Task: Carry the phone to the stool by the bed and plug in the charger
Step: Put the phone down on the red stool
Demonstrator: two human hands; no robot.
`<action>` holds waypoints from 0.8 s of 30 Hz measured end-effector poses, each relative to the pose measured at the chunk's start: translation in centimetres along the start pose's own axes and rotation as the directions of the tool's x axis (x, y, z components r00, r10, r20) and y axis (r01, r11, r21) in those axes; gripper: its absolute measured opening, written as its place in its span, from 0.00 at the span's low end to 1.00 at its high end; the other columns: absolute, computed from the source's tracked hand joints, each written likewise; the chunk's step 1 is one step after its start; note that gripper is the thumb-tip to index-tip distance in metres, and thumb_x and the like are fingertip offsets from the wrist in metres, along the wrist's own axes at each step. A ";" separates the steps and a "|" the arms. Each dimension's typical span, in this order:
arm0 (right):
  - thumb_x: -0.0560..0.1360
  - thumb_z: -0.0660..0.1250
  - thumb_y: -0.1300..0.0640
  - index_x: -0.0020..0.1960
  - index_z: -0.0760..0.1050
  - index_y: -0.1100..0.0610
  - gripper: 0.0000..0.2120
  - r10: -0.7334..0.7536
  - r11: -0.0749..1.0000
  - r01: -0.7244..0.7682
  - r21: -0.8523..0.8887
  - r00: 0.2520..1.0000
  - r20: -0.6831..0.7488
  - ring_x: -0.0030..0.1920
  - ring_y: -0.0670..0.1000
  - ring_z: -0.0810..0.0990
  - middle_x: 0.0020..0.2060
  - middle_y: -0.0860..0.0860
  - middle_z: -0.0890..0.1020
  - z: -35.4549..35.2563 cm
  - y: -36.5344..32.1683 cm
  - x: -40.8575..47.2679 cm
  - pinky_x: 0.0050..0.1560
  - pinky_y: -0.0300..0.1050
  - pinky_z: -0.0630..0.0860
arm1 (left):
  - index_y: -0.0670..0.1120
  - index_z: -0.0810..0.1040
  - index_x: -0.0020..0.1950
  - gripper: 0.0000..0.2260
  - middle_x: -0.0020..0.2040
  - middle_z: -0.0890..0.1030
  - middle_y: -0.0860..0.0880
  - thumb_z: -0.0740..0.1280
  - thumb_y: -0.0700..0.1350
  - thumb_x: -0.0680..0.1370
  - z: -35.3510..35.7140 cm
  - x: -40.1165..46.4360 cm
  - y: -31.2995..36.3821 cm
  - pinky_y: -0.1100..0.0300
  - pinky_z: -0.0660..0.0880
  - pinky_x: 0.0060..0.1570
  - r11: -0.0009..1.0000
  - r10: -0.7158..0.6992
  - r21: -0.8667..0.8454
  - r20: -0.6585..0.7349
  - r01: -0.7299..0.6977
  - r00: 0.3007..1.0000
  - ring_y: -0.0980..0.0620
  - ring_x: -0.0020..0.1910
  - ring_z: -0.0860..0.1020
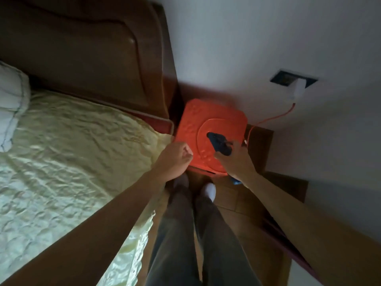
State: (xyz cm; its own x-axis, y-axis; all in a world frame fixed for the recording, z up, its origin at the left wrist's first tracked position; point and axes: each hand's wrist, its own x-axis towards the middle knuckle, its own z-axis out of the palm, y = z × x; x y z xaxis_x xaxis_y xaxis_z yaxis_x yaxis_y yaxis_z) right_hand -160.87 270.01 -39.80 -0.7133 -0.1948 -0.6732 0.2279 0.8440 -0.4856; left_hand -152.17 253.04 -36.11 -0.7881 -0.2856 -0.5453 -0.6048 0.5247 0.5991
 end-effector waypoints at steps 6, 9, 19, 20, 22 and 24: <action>0.67 0.74 0.49 0.67 0.66 0.60 0.34 0.014 0.996 -0.029 -0.079 0.981 -0.194 0.64 0.64 0.70 0.60 0.62 0.72 5.1 1.8 7.9 0.60 0.61 0.73 | 0.43 0.80 0.50 0.06 0.47 0.82 0.46 0.66 0.41 0.74 2.9 7.7 -5.8 0.53 0.75 0.51 0.999 -0.010 0.054 0.078 0.005 0.997 0.48 0.48 0.79; 0.67 0.74 0.48 0.68 0.66 0.59 0.35 -0.021 0.986 -0.025 -0.164 0.962 -0.271 0.63 0.63 0.69 0.59 0.60 0.71 7.1 2.6 11.2 0.57 0.59 0.72 | 0.44 0.80 0.49 0.05 0.46 0.80 0.49 0.66 0.41 0.75 3.9 10.7 -7.7 0.61 0.73 0.46 0.999 -0.026 0.024 0.068 0.025 0.997 0.52 0.45 0.77; 0.63 0.77 0.44 0.68 0.65 0.57 0.39 -0.102 0.915 -0.061 -0.400 0.922 -0.374 0.61 0.63 0.70 0.60 0.61 0.72 9.9 5.0 15.5 0.59 0.58 0.69 | 0.44 0.79 0.47 0.05 0.43 0.81 0.47 0.64 0.41 0.74 6.0 13.8 -8.5 0.58 0.74 0.44 0.997 -0.047 -0.050 0.069 0.051 0.997 0.49 0.43 0.79; 0.63 0.77 0.44 0.67 0.65 0.57 0.40 -0.109 0.912 -0.059 -0.407 0.919 -0.378 0.61 0.63 0.70 0.60 0.61 0.72 10.0 5.1 15.6 0.59 0.58 0.69 | 0.44 0.79 0.47 0.05 0.43 0.81 0.47 0.64 0.40 0.74 5.9 13.8 -8.5 0.57 0.75 0.44 0.997 -0.044 -0.064 0.071 0.049 0.996 0.49 0.42 0.80; 0.63 0.77 0.44 0.68 0.65 0.58 0.40 -0.128 0.902 -0.050 -0.428 0.917 -0.378 0.61 0.63 0.70 0.60 0.61 0.72 10.1 5.3 15.6 0.58 0.57 0.70 | 0.44 0.79 0.46 0.05 0.42 0.81 0.47 0.64 0.40 0.74 5.7 13.6 -8.4 0.59 0.75 0.42 0.997 -0.031 -0.072 0.072 0.036 0.997 0.49 0.41 0.80; 0.65 0.77 0.44 0.68 0.64 0.60 0.40 -0.145 0.887 -0.042 -0.460 0.920 -0.364 0.61 0.62 0.70 0.60 0.61 0.72 10.2 5.3 15.6 0.58 0.56 0.71 | 0.44 0.79 0.45 0.05 0.39 0.80 0.51 0.64 0.39 0.74 5.4 13.3 -8.5 0.62 0.73 0.39 0.996 -0.030 -0.079 0.062 0.035 0.998 0.53 0.39 0.80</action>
State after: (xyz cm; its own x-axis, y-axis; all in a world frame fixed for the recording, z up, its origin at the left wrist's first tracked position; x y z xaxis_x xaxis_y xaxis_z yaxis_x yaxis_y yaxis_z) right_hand -164.02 266.37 -58.56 -0.9306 -0.1198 -0.3459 -0.0729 0.9866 -0.1458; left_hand -156.91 249.08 -51.61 -0.7606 -0.2510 -0.5987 -0.6394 0.4494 0.6239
